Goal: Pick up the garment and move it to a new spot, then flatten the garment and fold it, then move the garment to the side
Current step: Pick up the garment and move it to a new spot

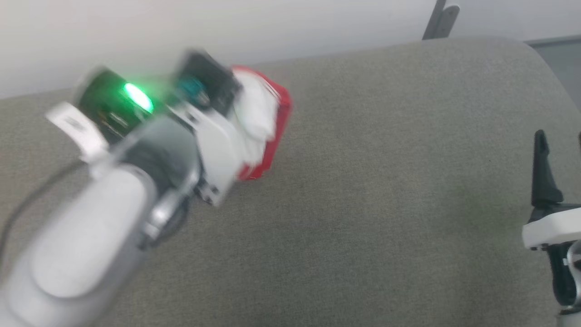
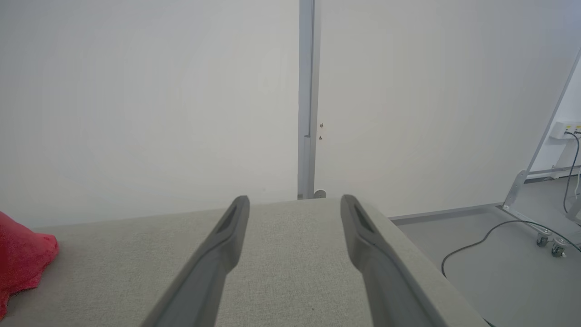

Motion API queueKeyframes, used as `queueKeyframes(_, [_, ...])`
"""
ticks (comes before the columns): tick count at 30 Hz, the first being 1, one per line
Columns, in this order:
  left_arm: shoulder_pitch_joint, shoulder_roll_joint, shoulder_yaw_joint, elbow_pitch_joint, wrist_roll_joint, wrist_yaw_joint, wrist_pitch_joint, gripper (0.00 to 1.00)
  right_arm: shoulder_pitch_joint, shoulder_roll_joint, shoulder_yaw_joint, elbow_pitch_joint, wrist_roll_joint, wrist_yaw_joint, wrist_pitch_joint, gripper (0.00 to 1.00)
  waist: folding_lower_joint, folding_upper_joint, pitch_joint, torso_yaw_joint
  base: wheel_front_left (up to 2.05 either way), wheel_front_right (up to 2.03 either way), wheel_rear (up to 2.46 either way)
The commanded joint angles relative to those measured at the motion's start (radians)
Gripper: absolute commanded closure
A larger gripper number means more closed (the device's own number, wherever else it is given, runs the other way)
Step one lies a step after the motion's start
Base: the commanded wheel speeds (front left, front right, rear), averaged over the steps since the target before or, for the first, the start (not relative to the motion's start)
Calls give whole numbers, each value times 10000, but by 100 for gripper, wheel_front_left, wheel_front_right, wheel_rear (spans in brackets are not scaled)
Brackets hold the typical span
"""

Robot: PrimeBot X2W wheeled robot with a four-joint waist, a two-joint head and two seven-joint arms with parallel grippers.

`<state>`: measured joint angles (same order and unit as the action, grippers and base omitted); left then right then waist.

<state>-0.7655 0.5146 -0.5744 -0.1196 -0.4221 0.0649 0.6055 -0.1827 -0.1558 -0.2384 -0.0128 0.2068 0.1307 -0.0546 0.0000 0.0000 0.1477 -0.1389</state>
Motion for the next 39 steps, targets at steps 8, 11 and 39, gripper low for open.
queueKeyframes(8, [1170,-831,-1214,1121,-194,-363,-297,100,-248,233,380,448,130,1,-327,0,0,0,475,-260,0,0,0])
queueKeyframes(11, [1421,-1099,-1603,1785,-173,-515,-459,100,-421,256,601,643,162,1,-397,0,0,0,610,-328,0,0,0])
queueKeyframes(39, [1447,-2236,-2093,5205,-467,-1127,-3092,0,-621,-194,1125,1402,157,1,-555,0,0,0,-341,336,0,0,0])
